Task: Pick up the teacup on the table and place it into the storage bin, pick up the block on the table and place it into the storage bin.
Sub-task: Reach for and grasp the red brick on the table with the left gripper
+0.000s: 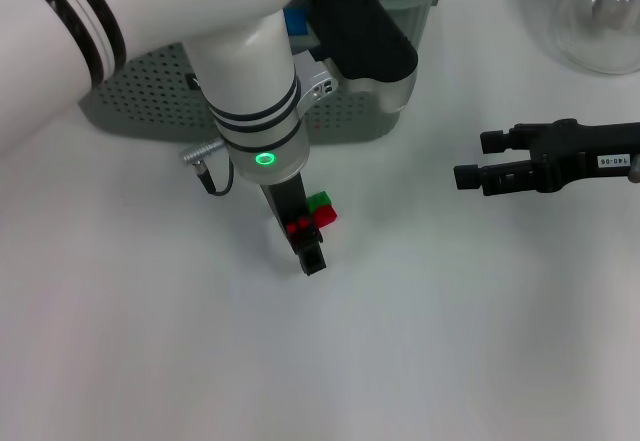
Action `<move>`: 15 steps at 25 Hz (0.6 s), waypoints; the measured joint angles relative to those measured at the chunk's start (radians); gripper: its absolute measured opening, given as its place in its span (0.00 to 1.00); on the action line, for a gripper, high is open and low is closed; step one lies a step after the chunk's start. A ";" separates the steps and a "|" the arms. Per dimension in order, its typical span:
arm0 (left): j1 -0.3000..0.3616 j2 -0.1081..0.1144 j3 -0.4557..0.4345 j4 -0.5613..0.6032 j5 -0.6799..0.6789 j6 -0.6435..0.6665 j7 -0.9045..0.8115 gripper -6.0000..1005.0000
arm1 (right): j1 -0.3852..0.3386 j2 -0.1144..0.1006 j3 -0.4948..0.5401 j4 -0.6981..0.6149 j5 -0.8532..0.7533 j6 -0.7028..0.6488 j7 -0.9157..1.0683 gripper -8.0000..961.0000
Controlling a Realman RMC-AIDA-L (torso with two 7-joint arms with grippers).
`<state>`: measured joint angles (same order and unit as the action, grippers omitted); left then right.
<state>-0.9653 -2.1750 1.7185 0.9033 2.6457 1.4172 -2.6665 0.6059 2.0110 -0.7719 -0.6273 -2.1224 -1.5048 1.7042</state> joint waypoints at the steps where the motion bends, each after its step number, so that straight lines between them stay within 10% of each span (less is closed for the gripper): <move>1: 0.000 -0.001 0.001 -0.003 0.000 -0.003 0.000 0.67 | 0.000 0.000 0.000 0.000 0.000 0.001 0.000 0.93; 15: -0.004 -0.003 0.003 -0.034 0.000 -0.046 -0.009 0.61 | 0.000 0.000 0.000 0.000 0.001 0.002 0.000 0.92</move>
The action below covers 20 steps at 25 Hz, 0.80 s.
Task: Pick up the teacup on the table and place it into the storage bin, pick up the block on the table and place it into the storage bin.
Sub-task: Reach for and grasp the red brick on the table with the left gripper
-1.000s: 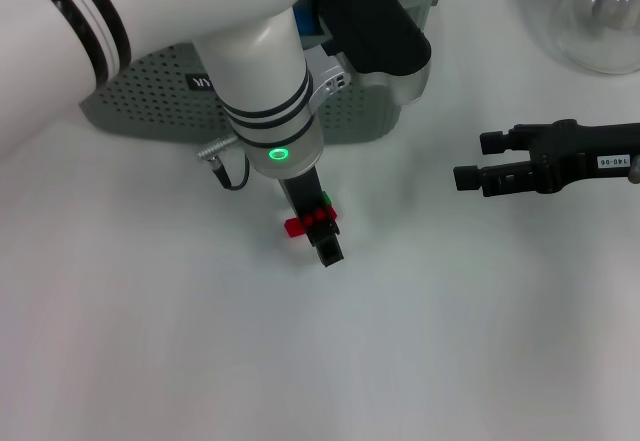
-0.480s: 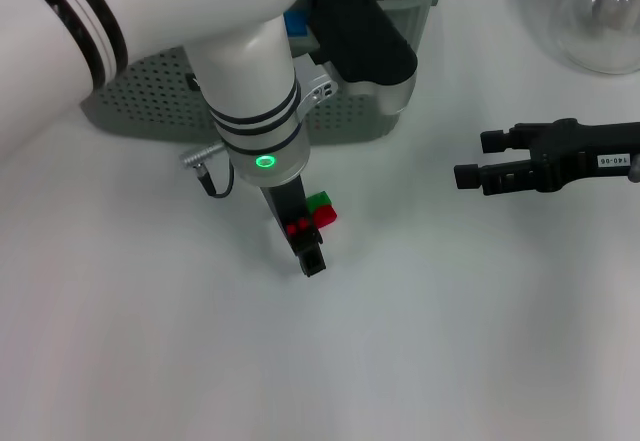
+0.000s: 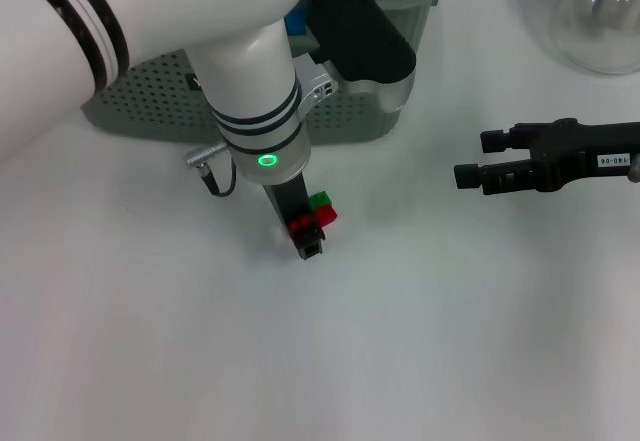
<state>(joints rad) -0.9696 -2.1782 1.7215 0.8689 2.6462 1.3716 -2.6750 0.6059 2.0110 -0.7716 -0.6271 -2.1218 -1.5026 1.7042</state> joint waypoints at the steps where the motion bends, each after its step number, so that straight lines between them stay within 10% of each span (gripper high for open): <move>1: -0.001 0.000 0.000 -0.003 0.000 -0.003 -0.002 0.58 | 0.000 0.000 0.000 0.000 0.000 0.000 0.000 0.92; 5: -0.002 0.000 0.001 -0.004 0.000 -0.007 -0.006 0.44 | -0.002 0.000 0.000 0.000 0.000 -0.001 0.000 0.92; 20: -0.005 0.000 0.018 -0.019 0.000 -0.040 -0.019 0.43 | -0.003 0.002 0.000 -0.005 0.000 -0.008 0.000 0.91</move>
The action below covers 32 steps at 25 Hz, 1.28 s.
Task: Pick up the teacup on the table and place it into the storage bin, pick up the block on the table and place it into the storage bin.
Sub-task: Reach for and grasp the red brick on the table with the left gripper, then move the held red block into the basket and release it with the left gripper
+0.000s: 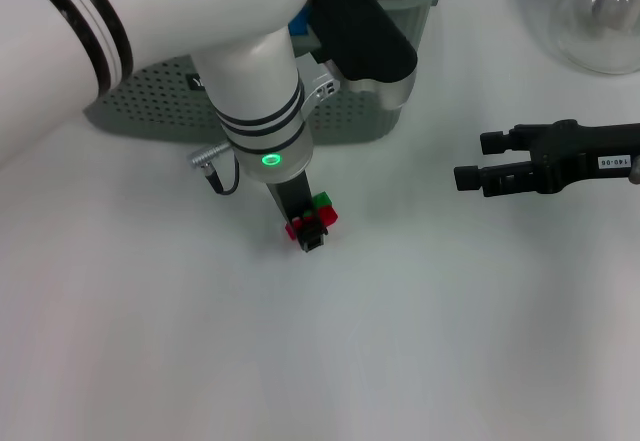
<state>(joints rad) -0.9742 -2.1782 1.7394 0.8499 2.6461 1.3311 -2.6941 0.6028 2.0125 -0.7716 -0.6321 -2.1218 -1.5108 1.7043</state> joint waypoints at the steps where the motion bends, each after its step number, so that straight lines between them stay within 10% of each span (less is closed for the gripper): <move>1: 0.000 0.000 0.002 0.000 0.000 0.000 -0.001 0.42 | 0.000 0.000 0.000 0.000 0.000 0.000 0.000 0.91; 9: 0.000 0.001 0.006 0.000 0.005 0.013 -0.014 0.19 | 0.000 0.000 0.000 0.000 0.000 0.000 0.000 0.91; 21: 0.143 0.007 -0.060 0.287 0.041 0.202 -0.022 0.19 | -0.004 -0.002 0.000 0.000 0.001 -0.002 0.000 0.90; 27: 0.317 0.005 -0.284 0.546 -0.050 0.345 0.061 0.19 | -0.008 -0.004 0.000 -0.001 -0.001 -0.002 -0.001 0.90; 32: 0.378 0.010 -0.636 0.630 -0.368 0.495 0.215 0.19 | -0.019 -0.006 0.009 -0.003 -0.001 -0.003 -0.002 0.90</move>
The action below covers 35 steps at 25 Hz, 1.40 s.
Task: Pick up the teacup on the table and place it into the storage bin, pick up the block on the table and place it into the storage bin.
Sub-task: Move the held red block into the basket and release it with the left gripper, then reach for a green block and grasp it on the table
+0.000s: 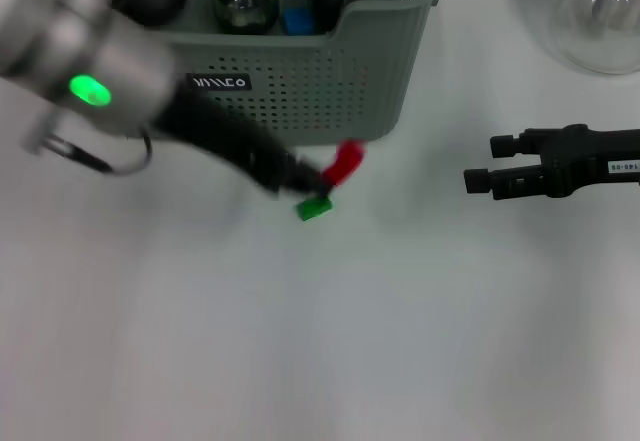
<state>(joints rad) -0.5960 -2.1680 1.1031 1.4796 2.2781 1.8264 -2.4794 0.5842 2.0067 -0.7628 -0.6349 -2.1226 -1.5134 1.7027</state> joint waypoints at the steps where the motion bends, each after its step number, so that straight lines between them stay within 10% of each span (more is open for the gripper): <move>1: 0.000 0.002 -0.060 0.000 -0.050 0.021 0.024 0.19 | -0.002 0.000 0.002 0.000 0.000 0.000 0.000 0.90; 5: -0.053 0.017 -0.271 -0.011 -0.162 -0.076 0.111 0.19 | -0.007 0.000 0.010 0.002 0.001 -0.001 0.000 0.90; 16: -0.290 0.078 -0.215 -0.348 0.151 -0.586 0.029 0.19 | 0.003 0.007 0.011 0.002 0.001 -0.012 0.006 0.89; 22: -0.384 0.071 -0.207 -0.494 0.377 -0.683 -0.025 0.21 | 0.003 0.003 0.012 0.001 0.001 -0.014 0.002 0.89; 30: -0.356 0.056 -0.202 -0.390 0.420 -0.652 -0.046 0.44 | 0.004 0.000 0.011 0.001 0.000 -0.016 -0.002 0.89; 35: -0.213 0.035 -0.210 -0.147 0.201 -0.512 0.034 0.57 | 0.014 -0.003 0.005 -0.001 -0.001 -0.038 -0.011 0.89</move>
<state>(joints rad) -0.8095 -2.1326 0.8926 1.3328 2.4786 1.3147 -2.4455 0.5987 2.0035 -0.7577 -0.6356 -2.1240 -1.5518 1.6914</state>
